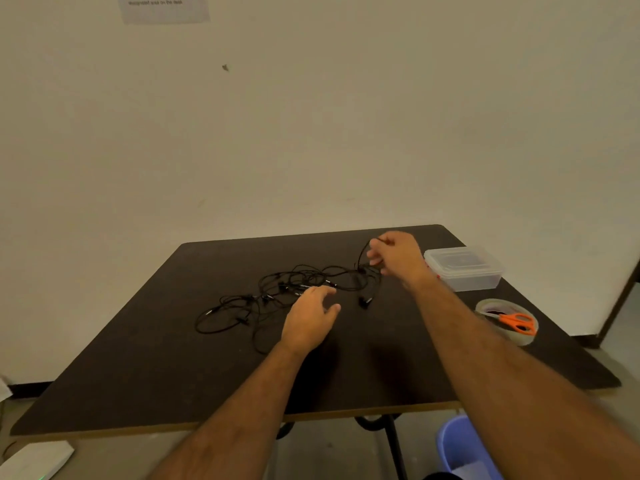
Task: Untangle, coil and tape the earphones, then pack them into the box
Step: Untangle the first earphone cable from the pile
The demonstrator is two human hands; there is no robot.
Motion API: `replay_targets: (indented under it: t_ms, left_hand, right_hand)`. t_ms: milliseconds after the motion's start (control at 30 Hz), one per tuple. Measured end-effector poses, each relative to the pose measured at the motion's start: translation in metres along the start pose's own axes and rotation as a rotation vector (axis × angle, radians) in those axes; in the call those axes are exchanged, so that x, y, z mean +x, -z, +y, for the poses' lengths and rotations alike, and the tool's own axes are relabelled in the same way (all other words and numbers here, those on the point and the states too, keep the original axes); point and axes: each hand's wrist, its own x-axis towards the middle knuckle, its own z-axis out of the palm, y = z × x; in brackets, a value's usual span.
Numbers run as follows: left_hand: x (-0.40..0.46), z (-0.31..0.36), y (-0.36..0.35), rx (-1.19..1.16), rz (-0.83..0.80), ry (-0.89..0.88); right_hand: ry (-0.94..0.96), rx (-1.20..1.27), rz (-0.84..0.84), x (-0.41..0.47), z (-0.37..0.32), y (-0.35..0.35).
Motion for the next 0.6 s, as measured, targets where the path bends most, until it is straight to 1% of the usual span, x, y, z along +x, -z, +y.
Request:
replay_targets:
  t_ms: [133,233,333,433,500,600]
  left_hand:
    - [0.011,0.006,-0.003,-0.048,-0.05,0.054]
    - [0.013,0.017,-0.004,-0.164,-0.072,0.086]
    - [0.012,0.037,-0.003,-0.262,-0.081,0.068]
    - [0.011,0.059,0.006,-0.365,-0.032,0.033]
    - [0.01,0.072,0.017,-0.415,0.0,0.002]
    - [0.006,0.087,0.044,-0.398,0.066,-0.055]
  right_hand:
    - [0.146,0.137,-0.033,-0.004,-0.057,0.027]
    - [0.237,0.175,-0.049,-0.017,-0.09,0.038]
    - [0.311,0.177,-0.11,-0.032,-0.114,0.043]
    - [0.341,0.17,-0.167,-0.048,-0.134,0.048]
    - [0.369,0.129,-0.174,-0.058,-0.146,0.052]
    - [0.415,0.105,-0.155,-0.076,-0.165,0.06]
